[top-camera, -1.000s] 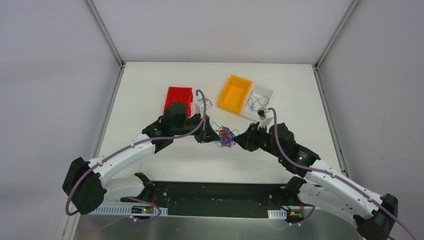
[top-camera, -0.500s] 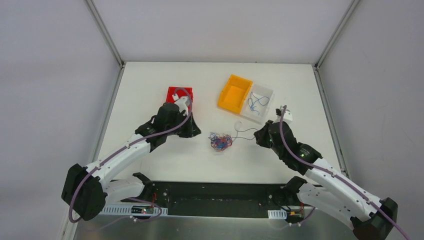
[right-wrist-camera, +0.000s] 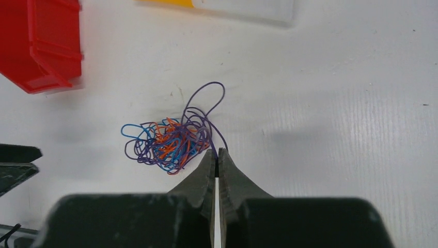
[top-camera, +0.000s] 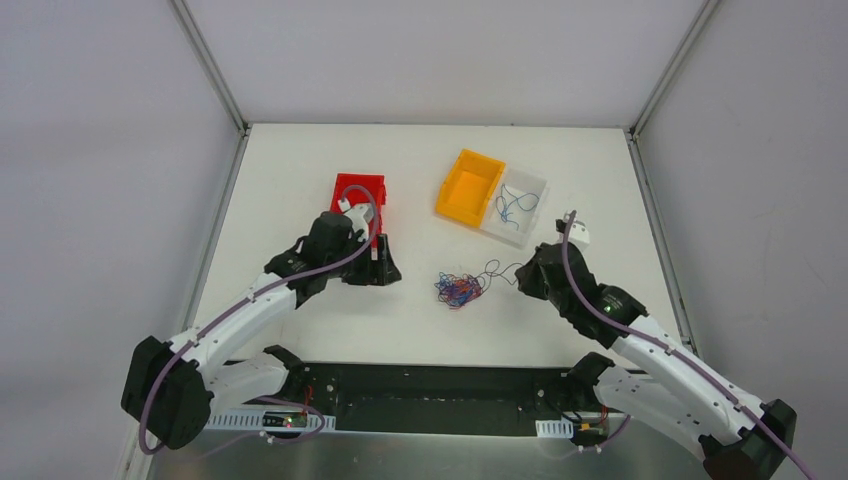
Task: Untangle the cables
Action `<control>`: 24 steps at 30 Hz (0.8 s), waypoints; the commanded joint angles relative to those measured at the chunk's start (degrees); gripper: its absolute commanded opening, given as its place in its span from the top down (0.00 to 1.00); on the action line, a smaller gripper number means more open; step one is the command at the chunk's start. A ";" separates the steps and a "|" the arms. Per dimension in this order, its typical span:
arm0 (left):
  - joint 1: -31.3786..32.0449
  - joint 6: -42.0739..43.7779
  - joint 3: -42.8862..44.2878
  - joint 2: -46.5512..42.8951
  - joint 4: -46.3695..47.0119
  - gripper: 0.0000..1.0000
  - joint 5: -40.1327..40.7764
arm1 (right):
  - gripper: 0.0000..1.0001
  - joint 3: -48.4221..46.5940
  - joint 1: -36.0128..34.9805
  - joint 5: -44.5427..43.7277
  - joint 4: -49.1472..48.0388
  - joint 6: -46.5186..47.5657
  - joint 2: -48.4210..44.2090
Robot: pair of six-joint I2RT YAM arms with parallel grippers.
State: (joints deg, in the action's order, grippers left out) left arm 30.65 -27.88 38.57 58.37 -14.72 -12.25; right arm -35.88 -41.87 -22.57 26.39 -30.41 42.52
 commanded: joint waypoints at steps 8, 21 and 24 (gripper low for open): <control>8.88 -2.90 6.75 18.95 14.30 0.20 -10.48 | 1.00 -8.54 0.17 5.41 0.61 1.50 4.13; 10.43 -10.25 12.07 38.38 24.78 0.59 -14.12 | 1.00 -8.54 0.29 5.25 0.85 1.32 3.27; 9.82 -12.81 8.92 37.68 29.91 1.00 -14.48 | 1.00 -8.90 0.35 3.34 2.38 1.19 2.91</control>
State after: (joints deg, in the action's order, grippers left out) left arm 40.84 -37.01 48.75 96.64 7.94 -24.97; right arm -42.22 -41.80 -17.15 27.03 -29.61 46.63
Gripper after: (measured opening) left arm 0.204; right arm 0.012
